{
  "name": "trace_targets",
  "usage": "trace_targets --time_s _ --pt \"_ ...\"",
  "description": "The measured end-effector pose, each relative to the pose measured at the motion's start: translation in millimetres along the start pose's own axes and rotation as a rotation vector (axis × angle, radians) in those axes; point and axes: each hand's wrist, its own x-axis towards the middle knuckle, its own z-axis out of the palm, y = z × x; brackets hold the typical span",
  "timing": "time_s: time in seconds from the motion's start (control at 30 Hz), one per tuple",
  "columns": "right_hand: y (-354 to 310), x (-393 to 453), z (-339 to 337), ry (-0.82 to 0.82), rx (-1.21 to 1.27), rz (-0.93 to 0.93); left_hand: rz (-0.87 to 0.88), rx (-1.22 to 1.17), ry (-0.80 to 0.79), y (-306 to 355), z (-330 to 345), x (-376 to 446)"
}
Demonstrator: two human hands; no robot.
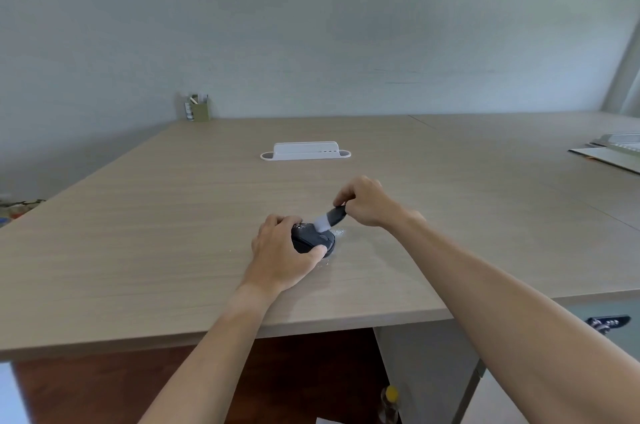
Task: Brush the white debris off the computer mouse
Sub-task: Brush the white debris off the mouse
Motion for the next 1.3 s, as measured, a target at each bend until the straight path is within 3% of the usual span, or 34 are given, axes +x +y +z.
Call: trace_targets --time_s 0.13,0.23,0.33,0.47,0.57,0.67,0.73,0.83,0.97,1.07,1.17,1.3 --pt "-2.1 2.8 -3.4 0.095 0.051 -0.002 0.017 0.019 -0.024 0.5 1.5 -0.1" --pt "-10.7 -4.1 -3.2 -0.014 0.177 -0.009 -0.004 0.100 -0.016 4.0 3.1 -0.2" --pt "-6.7 -3.5 -0.5 -0.070 0.069 -0.015 -0.027 0.103 0.006 5.3 2.5 -0.2" --pt "4.5 2.5 -5.5 0.046 -0.042 0.006 -0.032 0.035 0.026 5.2 1.0 -1.0" --pt "1.8 0.6 -8.3 0.077 0.077 0.033 -0.022 -0.048 0.018 4.7 -0.6 -2.8" --pt "-2.9 -4.6 -5.4 -0.026 0.222 0.069 -0.021 -0.081 0.014 5.5 -2.4 -3.4" --pt "-0.9 -4.3 -2.4 -0.071 0.144 0.043 -0.007 -0.090 0.010 5.2 -3.7 -3.8" --pt "2.7 -2.1 -3.4 0.022 -0.008 0.015 0.003 -0.115 -0.001 3.5 -5.2 -3.9" --pt "0.0 -1.1 -8.3 0.092 0.128 0.021 -0.010 -0.075 -0.007 6.0 -4.5 -3.8" --pt "-9.6 -5.3 -5.2 -0.009 0.256 0.022 -0.027 -0.025 0.016 7.5 -3.3 -3.4" --pt "-8.8 -2.1 -1.1 -0.053 0.087 -0.028 -0.033 -0.068 0.013 6.8 -4.2 -3.0" --pt "0.2 5.6 -5.4 0.047 -0.088 -0.003 -0.028 -0.112 -0.003 4.6 -5.7 -3.7"
